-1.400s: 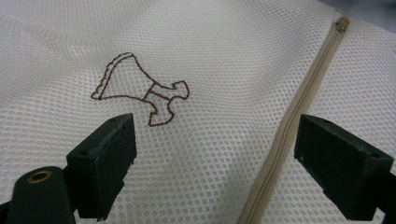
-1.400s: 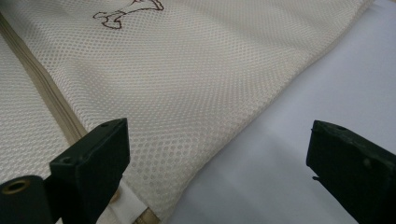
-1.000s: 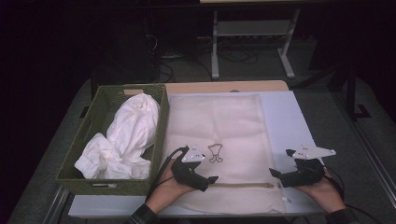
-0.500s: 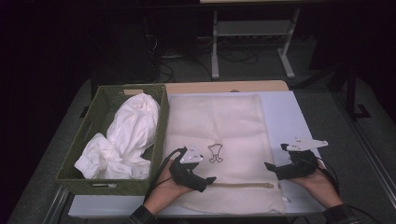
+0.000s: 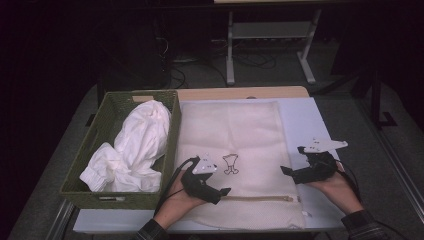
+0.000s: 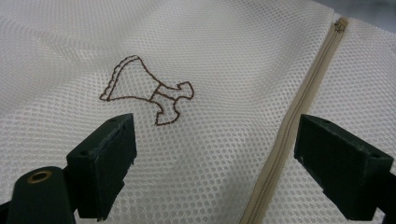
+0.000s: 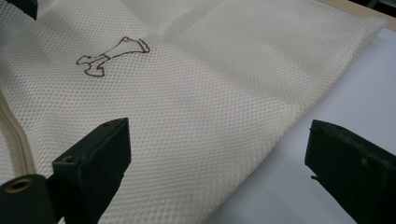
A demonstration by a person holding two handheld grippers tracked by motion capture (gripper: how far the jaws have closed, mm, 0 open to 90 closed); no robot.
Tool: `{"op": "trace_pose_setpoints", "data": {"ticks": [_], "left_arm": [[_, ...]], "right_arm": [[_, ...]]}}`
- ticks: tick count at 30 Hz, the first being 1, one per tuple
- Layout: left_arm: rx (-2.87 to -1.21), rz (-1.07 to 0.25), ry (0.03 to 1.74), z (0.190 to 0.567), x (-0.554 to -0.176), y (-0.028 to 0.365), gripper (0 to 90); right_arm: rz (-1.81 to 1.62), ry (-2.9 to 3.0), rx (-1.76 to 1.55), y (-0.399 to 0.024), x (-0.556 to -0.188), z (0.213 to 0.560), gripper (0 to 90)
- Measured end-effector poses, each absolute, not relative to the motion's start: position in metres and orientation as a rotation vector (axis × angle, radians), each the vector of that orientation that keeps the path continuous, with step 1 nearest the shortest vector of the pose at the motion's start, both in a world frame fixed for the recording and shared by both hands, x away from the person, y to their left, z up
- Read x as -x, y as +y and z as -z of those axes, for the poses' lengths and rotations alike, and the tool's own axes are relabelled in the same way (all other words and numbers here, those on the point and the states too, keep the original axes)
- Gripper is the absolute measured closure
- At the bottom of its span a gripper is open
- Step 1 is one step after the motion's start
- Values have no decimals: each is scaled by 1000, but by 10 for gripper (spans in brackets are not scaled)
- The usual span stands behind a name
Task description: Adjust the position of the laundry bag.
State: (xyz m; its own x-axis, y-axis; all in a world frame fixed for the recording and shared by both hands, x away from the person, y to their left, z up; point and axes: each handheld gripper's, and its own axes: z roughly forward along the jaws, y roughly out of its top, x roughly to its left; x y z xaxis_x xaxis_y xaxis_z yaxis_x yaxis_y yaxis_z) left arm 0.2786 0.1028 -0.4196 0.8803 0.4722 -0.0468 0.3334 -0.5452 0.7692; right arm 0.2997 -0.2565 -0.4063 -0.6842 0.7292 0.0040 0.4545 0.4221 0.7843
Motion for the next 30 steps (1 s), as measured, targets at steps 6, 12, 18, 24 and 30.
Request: {"op": "trace_pose_setpoints", "data": {"ticks": [6,12,18,24,30], "left_arm": [[-2191,-204,586,419,-279,105,125],[-2185,-210,593,418,-279,107,125],[-2176,-207,603,420,-280,110,125],[-2179,-211,601,420,-279,109,125],[-2184,-215,603,420,-279,110,125]], "right_arm": [[-1125,2343,-1019,-254,-307,404,66],[-1150,2330,-1022,-253,-316,401,106],[-1136,2331,-1026,-252,-324,397,117],[-1137,2333,-1030,-250,-333,393,133],[-1133,2337,-1018,-246,-341,390,141]]}}
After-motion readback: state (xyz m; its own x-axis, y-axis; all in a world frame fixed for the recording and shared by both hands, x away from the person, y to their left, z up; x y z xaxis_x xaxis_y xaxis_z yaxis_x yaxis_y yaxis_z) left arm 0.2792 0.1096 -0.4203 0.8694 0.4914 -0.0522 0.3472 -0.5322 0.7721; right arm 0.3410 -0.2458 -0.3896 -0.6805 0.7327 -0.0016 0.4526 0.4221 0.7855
